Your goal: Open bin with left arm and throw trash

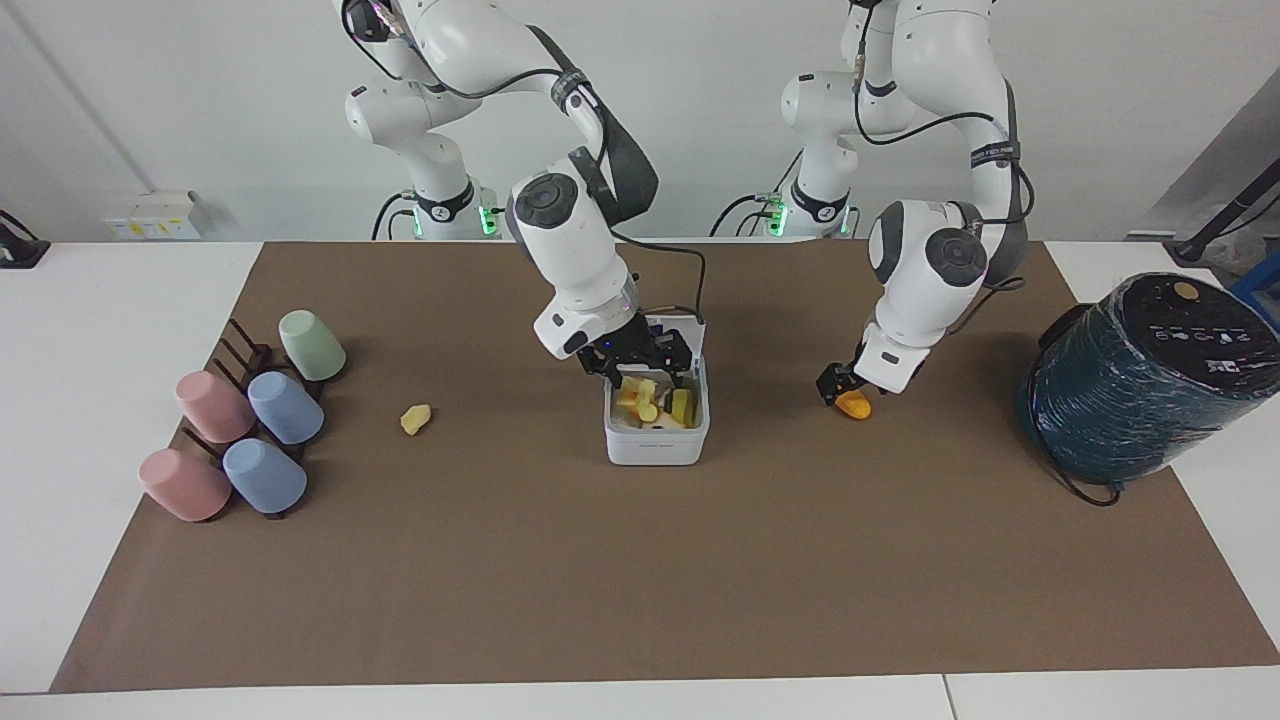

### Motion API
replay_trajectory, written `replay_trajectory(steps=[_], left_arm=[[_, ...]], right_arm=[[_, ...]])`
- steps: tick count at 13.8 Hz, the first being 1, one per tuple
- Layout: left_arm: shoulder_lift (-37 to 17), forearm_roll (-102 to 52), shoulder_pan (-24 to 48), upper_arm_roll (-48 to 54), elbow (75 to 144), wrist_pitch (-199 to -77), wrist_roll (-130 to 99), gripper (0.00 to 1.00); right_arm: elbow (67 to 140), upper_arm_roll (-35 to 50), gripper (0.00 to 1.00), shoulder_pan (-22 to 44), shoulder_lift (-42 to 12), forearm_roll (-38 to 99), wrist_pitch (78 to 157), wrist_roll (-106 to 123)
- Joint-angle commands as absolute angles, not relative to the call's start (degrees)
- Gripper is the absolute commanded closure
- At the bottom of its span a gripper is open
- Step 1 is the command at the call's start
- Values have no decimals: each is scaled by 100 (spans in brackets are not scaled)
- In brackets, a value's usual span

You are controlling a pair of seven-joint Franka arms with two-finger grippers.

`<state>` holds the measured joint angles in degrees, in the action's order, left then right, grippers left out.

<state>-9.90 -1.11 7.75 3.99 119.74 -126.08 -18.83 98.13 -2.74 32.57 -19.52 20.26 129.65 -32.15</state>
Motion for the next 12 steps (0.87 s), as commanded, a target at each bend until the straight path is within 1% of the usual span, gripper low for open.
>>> replay_trajectory(steps=[1, 3, 4, 7, 9, 12], left_arm=[[-764, -9, 686, 422, 12419, -12937, -1890, 0], [-765, -9, 668, 422, 12489, -12981, -1951, 6], [-765, -9, 668, 422, 12507, -12981, -1995, 8], [-765, -9, 694, 422, 12542, -12990, -2170, 17], [-756, -9, 738, 422, 12586, -13008, -2459, 21], [-738, -9, 808, 431, 12700, -13174, -2812, 31]], right_arm=[[9747, -255, 0, 3243, -1907, 2171, 12850, -3305], [9747, -298, 0, 3191, -1715, 2049, 12762, -3322], [9738, -342, 0, 3060, -1583, 1891, 12657, -3244], [9808, -316, 0, 2270, -1380, 768, 12534, -2596], [10158, -325, 0, 1743, -1266, 607, 12542, -1605], [10905, -325, 0, 1109, -1081, 336, 12638, -347]])
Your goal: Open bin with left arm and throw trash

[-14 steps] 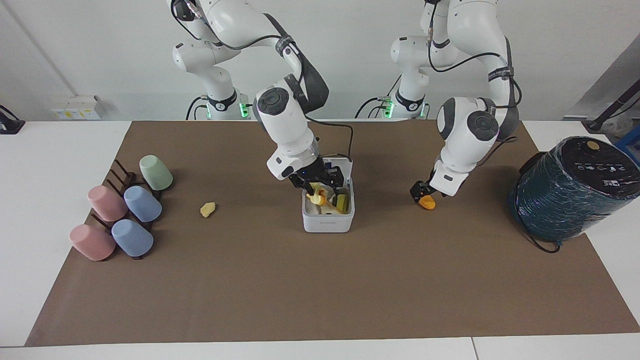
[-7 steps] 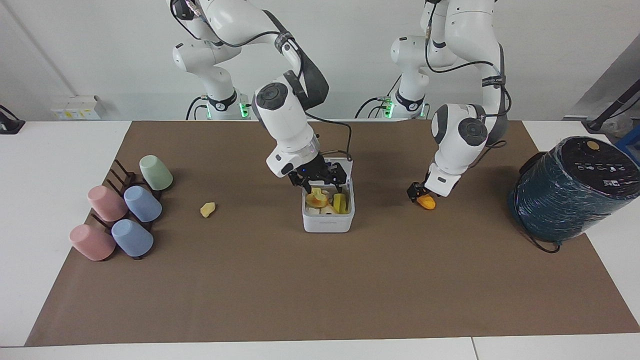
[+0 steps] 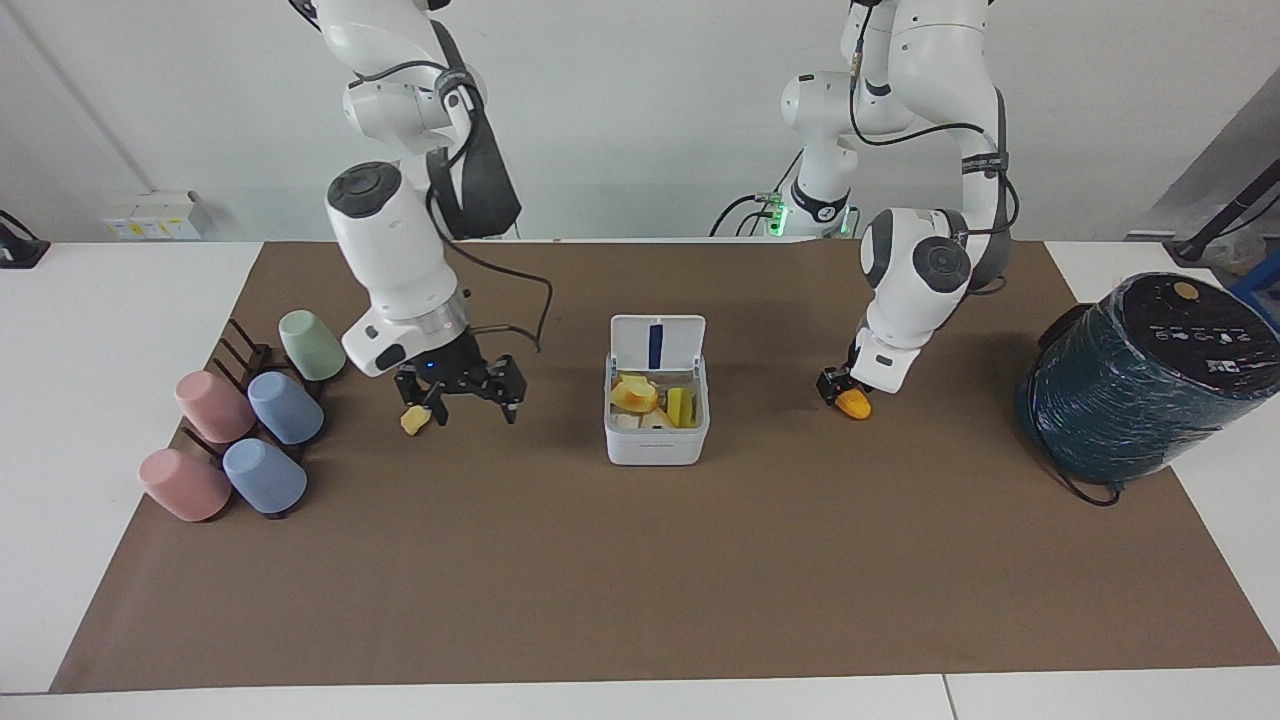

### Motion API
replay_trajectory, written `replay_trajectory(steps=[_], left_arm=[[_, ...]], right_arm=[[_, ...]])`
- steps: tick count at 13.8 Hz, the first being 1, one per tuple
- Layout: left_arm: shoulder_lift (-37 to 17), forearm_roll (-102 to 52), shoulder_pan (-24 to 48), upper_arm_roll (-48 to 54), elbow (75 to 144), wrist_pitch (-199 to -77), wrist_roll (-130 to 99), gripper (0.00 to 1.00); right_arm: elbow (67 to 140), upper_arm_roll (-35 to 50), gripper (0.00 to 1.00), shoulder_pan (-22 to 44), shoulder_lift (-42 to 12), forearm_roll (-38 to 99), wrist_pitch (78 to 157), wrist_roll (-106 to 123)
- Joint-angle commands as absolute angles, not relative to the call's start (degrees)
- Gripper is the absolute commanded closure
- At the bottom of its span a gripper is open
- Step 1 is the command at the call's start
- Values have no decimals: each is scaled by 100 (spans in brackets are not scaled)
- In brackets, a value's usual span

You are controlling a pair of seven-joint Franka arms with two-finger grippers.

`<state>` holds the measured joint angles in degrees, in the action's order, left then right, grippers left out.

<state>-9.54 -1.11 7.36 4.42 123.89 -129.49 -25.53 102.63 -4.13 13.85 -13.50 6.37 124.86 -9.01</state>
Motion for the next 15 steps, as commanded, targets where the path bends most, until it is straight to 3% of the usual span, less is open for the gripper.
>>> replay_trajectory(steps=[1, 4, 8, 12, 15], left_arm=[[-738, -9, 809, 431, 12718, -13175, -2821, 37], [-747, -9, 809, 431, 12735, -13192, -2804, 60], [-808, -9, 835, 431, 12552, -13114, -2742, 99], [-1265, -70, 1151, 439, 10894, -11965, -2830, 100], [-1546, -472, 1466, 448, 9803, -11436, -3451, 100]], right_arm=[[11107, -325, 0, 968, -1081, 125, 12700, -73], [11880, -325, 0, 800, -1002, 26, 13269, 263], [12620, -325, 0, 607, -923, 35, 13816, 763], [12735, -308, 12, 554, -941, 35, 13948, 817], [12788, -308, 28, 536, -975, 35, 13957, 809]])
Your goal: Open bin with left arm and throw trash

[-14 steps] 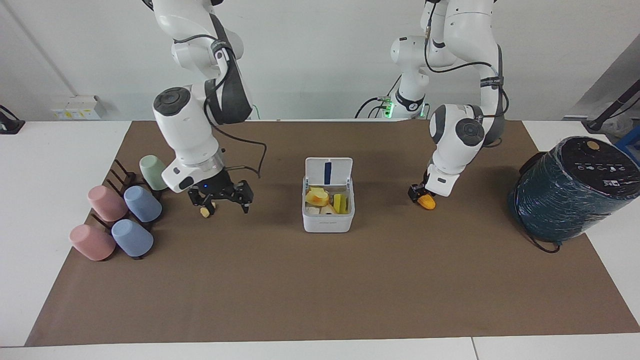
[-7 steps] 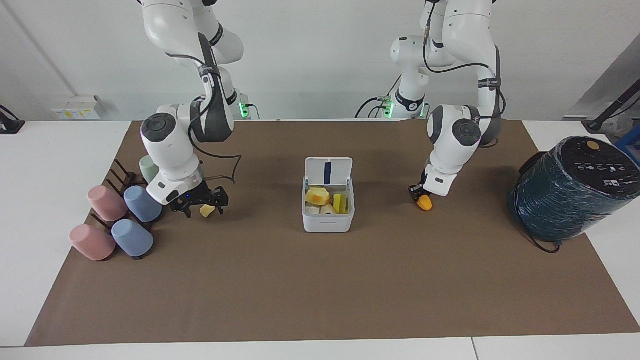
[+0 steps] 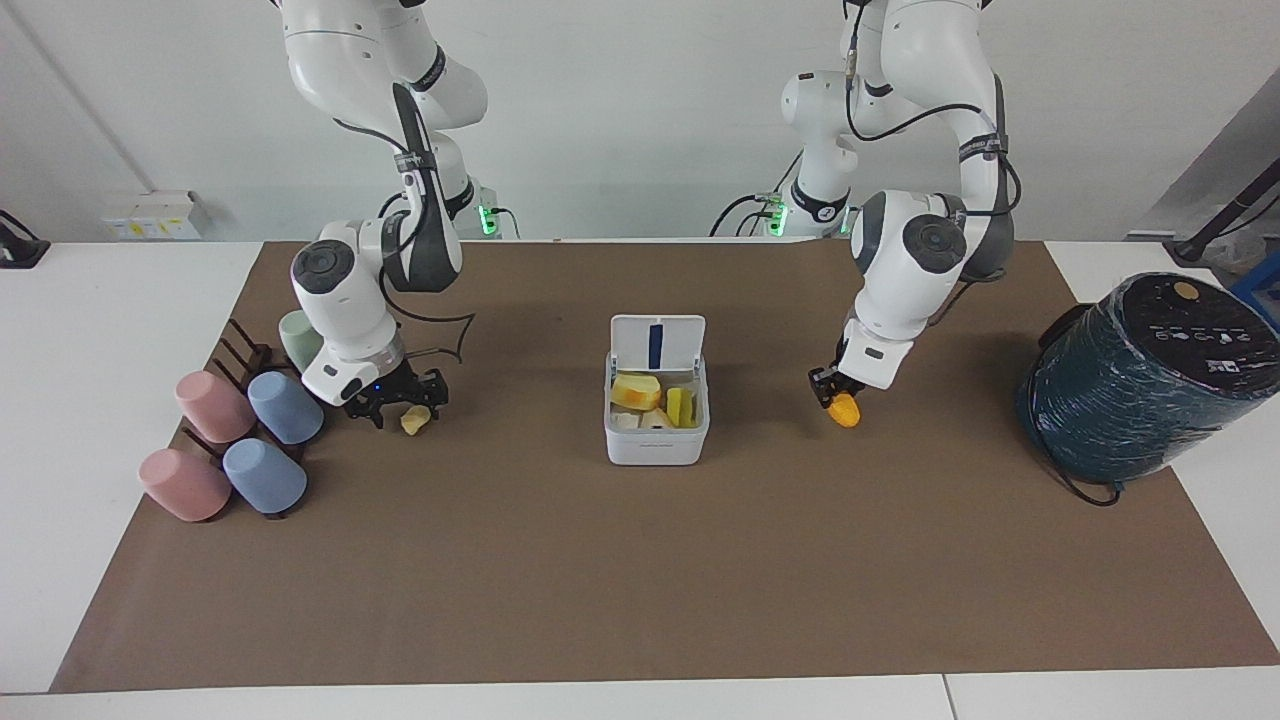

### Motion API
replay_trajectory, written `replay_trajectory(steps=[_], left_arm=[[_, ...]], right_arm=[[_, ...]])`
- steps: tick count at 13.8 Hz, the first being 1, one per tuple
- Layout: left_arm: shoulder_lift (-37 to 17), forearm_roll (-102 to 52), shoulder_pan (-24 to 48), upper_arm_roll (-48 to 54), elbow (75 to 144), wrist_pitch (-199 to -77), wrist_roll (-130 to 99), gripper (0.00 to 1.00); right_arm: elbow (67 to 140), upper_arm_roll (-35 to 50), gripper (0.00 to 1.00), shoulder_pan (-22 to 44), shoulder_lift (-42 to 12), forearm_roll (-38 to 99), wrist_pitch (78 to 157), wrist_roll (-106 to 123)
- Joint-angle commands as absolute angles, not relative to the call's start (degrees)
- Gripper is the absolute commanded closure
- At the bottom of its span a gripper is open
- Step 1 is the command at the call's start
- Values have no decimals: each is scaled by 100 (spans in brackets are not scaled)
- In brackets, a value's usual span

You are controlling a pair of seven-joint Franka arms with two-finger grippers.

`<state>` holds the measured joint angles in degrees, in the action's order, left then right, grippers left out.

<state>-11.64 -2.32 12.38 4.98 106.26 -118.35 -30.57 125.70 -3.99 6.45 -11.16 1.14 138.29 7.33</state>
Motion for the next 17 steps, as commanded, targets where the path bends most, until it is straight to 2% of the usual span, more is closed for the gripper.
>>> replay_trajectory(steps=[1, 2, 3, 4, 7, 10, 11, 12, 13, 14, 15, 17], left_arm=[[-1599, -666, 1581, 440, 9513, -11278, -3733, 100], [-1661, -694, 1721, 448, 9301, -11163, -4057, 100], [-1679, -694, 1905, 448, 9229, -11197, -4426, 100], [-1687, -694, 2125, 448, 9237, -11293, -4778, 100], [-1705, -721, 2661, 457, 9316, -12064, -5675, 100], [-1723, -747, 2996, 466, 9631, -12708, -5994, 100], [-1688, -747, 3093, 466, 9737, -12718, -6003, 93], [-1653, -747, 3146, 466, 9808, -12718, -6003, 81], [-1652, -747, 3155, 466, 9826, -12674, -6003, 59], [-1644, -747, 3199, 466, 9826, -12639, -6003, 29], [-1644, -747, 3217, 466, 9817, -12613, -6012, 15], [-1652, -747, 3208, 457, 9774, -12604, -6003, 0]], right_arm=[[12788, -308, 36, 554, -984, 61, 13948, 774], [12788, -308, 48, 562, -984, 79, 13948, 756], [12779, -308, 79, 554, -984, 88, 13948, 756], [12771, -308, 98, 554, -993, 131, 13940, 747], [12613, -299, 100, 606, -1011, 281, 13773, 274], [12069, -290, 100, 615, -967, 281, 13168, 115], [11885, -281, 100, 615, -941, 281, 13018, -25], [11665, -273, 100, 615, -932, 281, 12869, -200], [11411, -255, 100, 624, -923, 281, 12667, -350], [11147, -237, 100, 624, -923, 299, 12413, -534], [10892, -150, 100, 624, -923, 368, 12193, -736], [10461, -18, 100, 624, -905, 579, 11762, -992]])
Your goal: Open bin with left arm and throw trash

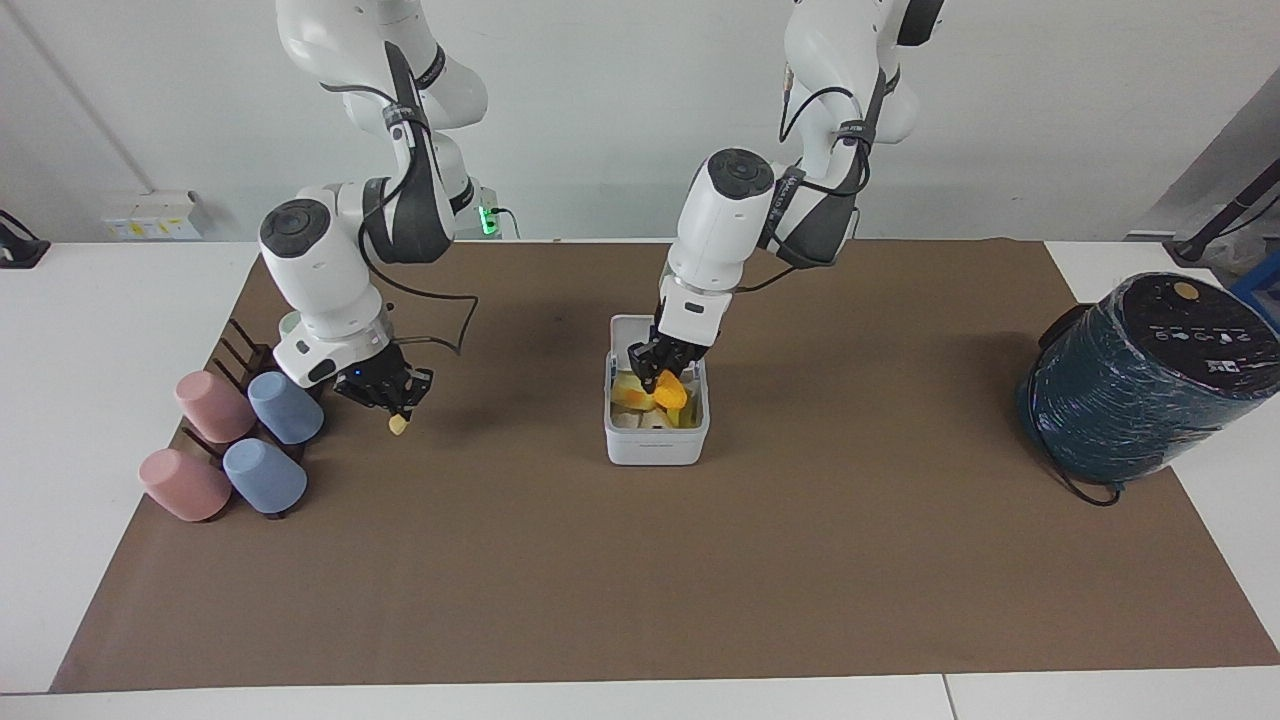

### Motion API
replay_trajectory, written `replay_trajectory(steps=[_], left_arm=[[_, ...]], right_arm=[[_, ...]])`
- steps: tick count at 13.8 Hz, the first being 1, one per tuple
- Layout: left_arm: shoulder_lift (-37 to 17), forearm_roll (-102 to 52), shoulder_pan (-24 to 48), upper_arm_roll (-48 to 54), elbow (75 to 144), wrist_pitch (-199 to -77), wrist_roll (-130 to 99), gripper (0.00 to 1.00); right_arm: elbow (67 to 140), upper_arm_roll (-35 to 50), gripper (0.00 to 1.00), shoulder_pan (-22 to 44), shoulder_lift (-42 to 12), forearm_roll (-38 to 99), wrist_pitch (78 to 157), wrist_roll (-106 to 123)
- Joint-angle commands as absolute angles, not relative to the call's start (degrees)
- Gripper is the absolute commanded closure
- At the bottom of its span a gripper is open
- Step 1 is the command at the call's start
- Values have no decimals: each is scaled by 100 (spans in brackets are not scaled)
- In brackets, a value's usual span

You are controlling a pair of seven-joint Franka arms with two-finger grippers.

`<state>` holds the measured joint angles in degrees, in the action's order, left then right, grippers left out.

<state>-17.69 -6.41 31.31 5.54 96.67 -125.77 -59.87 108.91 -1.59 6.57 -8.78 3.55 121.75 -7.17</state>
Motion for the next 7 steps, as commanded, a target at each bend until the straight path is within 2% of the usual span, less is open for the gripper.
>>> replay_trajectory(steps=[1, 4, 7], left_arm=[[-1652, -738, 3199, 457, 9739, -12577, -6003, 0], [-1714, -651, 3085, 440, 9371, -12036, -5968, 0], [-1854, -528, 2682, 422, 8519, -10683, -5374, 0]], right_arm=[[10276, 35, 100, 615, -897, 693, 11525, -1028], [10020, 236, 100, 624, -826, 1193, 11259, -1360], [9967, 562, 100, 755, -887, 1678, 11696, -2107]])
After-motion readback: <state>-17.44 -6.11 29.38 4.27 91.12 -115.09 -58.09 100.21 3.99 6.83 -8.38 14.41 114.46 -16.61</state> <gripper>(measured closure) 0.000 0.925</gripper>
